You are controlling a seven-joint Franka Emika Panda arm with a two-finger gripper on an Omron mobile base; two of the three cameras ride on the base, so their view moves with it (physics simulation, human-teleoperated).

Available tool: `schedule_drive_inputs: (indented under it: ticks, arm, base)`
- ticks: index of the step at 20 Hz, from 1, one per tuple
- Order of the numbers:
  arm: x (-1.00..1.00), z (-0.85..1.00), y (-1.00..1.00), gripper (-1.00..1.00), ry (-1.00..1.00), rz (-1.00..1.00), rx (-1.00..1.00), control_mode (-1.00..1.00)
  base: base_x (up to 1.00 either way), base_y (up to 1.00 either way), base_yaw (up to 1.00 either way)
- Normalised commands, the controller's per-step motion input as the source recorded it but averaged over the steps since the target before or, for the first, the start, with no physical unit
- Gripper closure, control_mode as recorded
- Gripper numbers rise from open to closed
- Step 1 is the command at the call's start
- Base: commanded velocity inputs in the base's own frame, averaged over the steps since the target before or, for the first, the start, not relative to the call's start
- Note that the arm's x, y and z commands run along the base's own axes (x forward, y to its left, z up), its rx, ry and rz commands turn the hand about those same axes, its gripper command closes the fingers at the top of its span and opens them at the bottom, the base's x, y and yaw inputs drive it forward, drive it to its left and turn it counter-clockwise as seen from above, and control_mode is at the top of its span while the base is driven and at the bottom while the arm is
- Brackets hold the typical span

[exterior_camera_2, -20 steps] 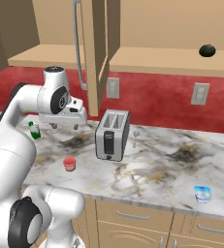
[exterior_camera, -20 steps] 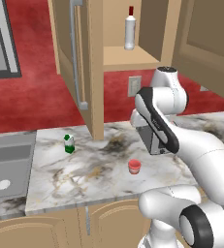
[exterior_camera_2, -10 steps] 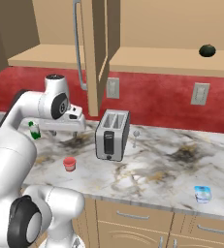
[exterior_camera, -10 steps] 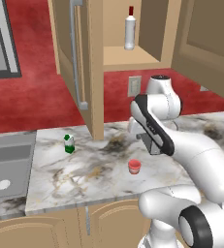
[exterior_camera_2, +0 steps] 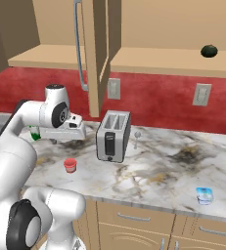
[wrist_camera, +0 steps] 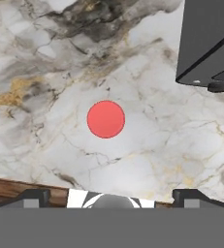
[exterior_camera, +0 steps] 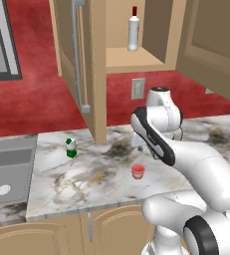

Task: Pick the jam and yogurt from the counter and place them in the cabinets closest to them.

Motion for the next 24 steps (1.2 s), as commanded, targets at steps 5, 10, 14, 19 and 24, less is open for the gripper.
schedule_drive_inputs:
  ticks: [5, 10, 14, 19, 24]
  arm:
    - [0.00, -0.31, 0.06, -1.00, 0.00, 0.00, -0.01, -1.00]
    - [0.00, -0.27, 0.03, -1.00, 0.00, 0.00, 0.00, -1.00]
    - [0.08, -0.22, 0.08, -1.00, 0.00, 0.00, 0.00, -1.00]
    - [0.09, -0.20, 0.06, -1.00, 0.00, 0.00, 0.00, -1.00]
    - [0.11, -0.22, 0.10, -1.00, -0.01, 0.00, -0.01, -1.00]
  base:
    - [0.00, 0.00, 0.00]
    - [0.00, 0.00, 0.00]
    - [0.00, 0.00, 0.00]
    - [0.00, 0.00, 0.00]
    - [0.00, 0.00, 0.00]
